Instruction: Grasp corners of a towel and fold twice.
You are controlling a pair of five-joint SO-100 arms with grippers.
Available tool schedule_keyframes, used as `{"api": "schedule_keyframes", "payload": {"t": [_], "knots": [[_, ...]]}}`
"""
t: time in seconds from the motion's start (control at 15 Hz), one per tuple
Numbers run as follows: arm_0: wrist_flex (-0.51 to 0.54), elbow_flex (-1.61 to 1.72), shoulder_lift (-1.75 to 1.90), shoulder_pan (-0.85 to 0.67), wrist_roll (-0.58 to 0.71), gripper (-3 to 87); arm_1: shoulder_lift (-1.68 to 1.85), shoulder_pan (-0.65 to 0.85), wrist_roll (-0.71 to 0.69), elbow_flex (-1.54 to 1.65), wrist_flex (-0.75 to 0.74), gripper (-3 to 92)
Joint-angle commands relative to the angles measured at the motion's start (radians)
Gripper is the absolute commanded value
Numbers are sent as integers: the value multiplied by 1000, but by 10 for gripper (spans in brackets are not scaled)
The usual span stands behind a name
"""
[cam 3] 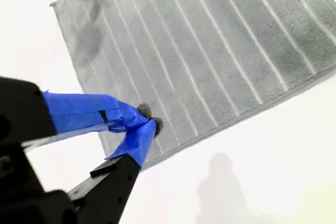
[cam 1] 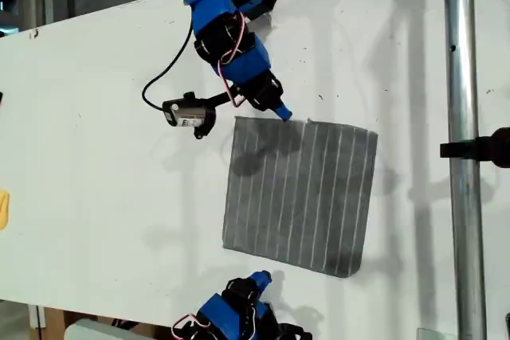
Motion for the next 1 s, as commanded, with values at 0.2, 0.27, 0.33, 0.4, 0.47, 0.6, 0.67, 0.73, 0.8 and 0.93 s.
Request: {"api": "schedule_keyframes", "payload": {"t": [0.2,0.27,0.33,0.4,0.47,0.6,0.67,0.73,0.8,0.93], "knots": [[-38,29,34,23,-23,-28,-222,-109,23,-290,-72,191],[-48,38,34,20,-25,-28,-262,-118,37,-291,-86,213],[-60,51,35,15,-18,-28,-319,-126,41,-291,-118,231],[-69,58,35,12,-12,-28,-382,-132,41,-291,-158,242],[-71,60,34,11,-11,-28,-437,-135,41,-291,-192,244],[-72,63,32,12,-14,-28,-540,-137,43,-291,-247,241],[-75,63,28,14,-15,-28,-577,-138,43,-291,-276,237],[-80,63,18,18,-15,-28,-614,-141,43,-291,-302,226],[-83,63,9,21,-18,-28,-641,-146,43,-291,-331,208],[-94,63,-2,23,-18,-28,-680,-163,44,-295,-390,209]]}}
